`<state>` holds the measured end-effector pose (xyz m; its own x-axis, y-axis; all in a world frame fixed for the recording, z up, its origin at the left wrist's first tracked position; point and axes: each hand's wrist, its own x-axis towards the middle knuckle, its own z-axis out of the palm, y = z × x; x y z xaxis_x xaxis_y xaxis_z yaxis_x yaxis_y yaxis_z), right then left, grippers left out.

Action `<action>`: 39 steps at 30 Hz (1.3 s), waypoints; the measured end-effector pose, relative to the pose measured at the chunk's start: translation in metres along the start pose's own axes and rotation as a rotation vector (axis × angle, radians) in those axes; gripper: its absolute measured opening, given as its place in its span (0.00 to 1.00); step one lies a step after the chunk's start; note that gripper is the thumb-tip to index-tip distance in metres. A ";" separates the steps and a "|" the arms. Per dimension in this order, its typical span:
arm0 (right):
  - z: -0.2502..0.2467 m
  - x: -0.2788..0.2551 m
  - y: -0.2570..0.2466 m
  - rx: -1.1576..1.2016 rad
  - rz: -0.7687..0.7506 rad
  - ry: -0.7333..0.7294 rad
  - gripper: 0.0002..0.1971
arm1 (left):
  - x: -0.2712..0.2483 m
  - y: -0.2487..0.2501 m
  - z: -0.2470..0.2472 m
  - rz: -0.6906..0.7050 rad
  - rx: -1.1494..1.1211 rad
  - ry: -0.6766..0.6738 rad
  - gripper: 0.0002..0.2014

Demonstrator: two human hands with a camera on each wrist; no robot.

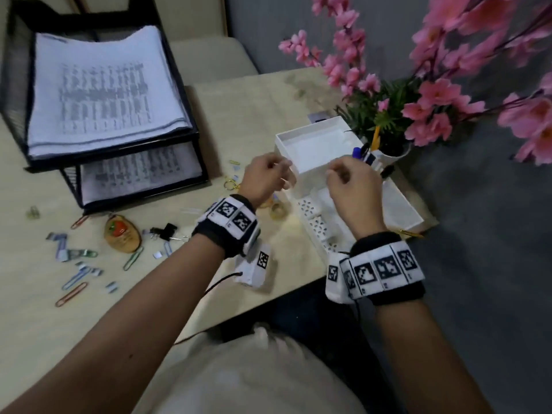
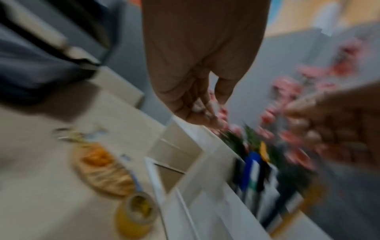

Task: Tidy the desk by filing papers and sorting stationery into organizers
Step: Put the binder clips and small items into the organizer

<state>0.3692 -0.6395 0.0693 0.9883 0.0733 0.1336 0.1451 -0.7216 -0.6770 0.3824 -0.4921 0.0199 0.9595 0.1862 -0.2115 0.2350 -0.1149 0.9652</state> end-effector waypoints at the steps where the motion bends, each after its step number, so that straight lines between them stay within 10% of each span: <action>1: 0.017 0.000 -0.008 0.011 -0.028 -0.081 0.08 | -0.002 -0.008 -0.018 -0.082 -0.155 0.062 0.08; 6: 0.115 -0.011 -0.026 -0.092 -0.072 -0.494 0.10 | -0.020 -0.055 -0.098 -0.413 -0.581 0.300 0.16; 13: 0.186 -0.023 -0.034 -0.380 -0.263 -0.777 0.25 | -0.053 -0.097 -0.146 -0.600 -0.508 0.375 0.16; 17: 0.189 -0.025 -0.036 -0.481 -0.309 -0.739 0.19 | -0.054 -0.101 -0.154 -0.611 -0.562 0.408 0.19; 22: 0.183 -0.034 -0.045 -0.071 -0.232 -0.557 0.19 | -0.054 -0.104 -0.152 -0.632 -0.697 0.373 0.16; 29: 0.180 -0.036 -0.087 -0.013 -0.338 -0.732 0.35 | -0.057 -0.103 -0.149 -0.508 -0.777 0.171 0.24; 39: 0.202 -0.035 -0.075 0.130 -0.079 -0.458 0.16 | -0.070 -0.107 -0.176 -0.298 -0.178 0.262 0.11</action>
<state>0.3336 -0.4490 -0.0304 0.8890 0.4408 -0.1243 0.1960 -0.6115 -0.7666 0.2627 -0.3207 -0.0415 0.7765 0.4294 -0.4611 0.4434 0.1475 0.8841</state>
